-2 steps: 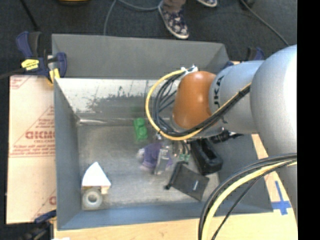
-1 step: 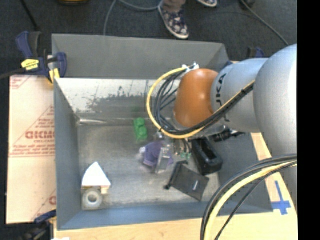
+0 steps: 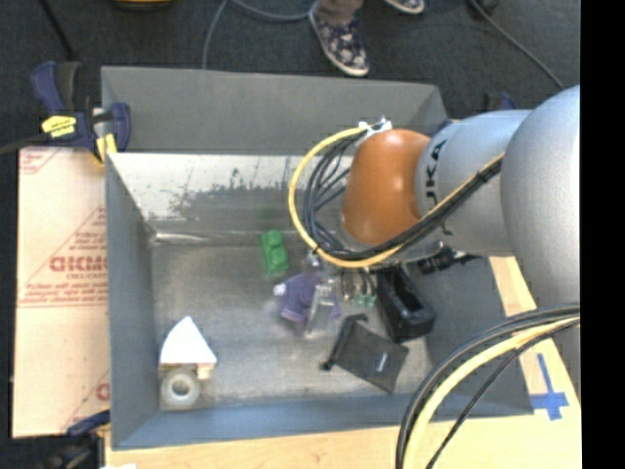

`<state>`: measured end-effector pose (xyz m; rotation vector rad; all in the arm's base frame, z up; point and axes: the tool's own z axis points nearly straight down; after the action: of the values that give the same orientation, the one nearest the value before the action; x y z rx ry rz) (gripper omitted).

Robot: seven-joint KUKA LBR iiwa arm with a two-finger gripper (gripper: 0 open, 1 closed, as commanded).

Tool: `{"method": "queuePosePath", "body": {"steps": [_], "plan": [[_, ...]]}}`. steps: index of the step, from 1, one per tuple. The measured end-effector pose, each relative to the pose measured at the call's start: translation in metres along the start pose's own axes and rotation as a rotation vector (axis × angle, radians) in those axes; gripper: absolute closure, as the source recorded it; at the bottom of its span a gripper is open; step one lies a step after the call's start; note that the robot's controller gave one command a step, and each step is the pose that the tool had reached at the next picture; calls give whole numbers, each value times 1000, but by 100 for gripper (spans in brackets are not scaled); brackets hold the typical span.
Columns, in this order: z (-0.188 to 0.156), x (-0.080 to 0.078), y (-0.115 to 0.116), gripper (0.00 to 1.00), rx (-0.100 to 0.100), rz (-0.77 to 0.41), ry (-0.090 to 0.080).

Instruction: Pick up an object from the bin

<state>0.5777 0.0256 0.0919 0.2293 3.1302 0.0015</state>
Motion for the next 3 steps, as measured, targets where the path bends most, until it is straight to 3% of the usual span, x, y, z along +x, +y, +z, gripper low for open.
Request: {"method": "queuePosePath", "body": {"steps": [3], "plan": [[-17,0,0,100,1,0,4]]}}
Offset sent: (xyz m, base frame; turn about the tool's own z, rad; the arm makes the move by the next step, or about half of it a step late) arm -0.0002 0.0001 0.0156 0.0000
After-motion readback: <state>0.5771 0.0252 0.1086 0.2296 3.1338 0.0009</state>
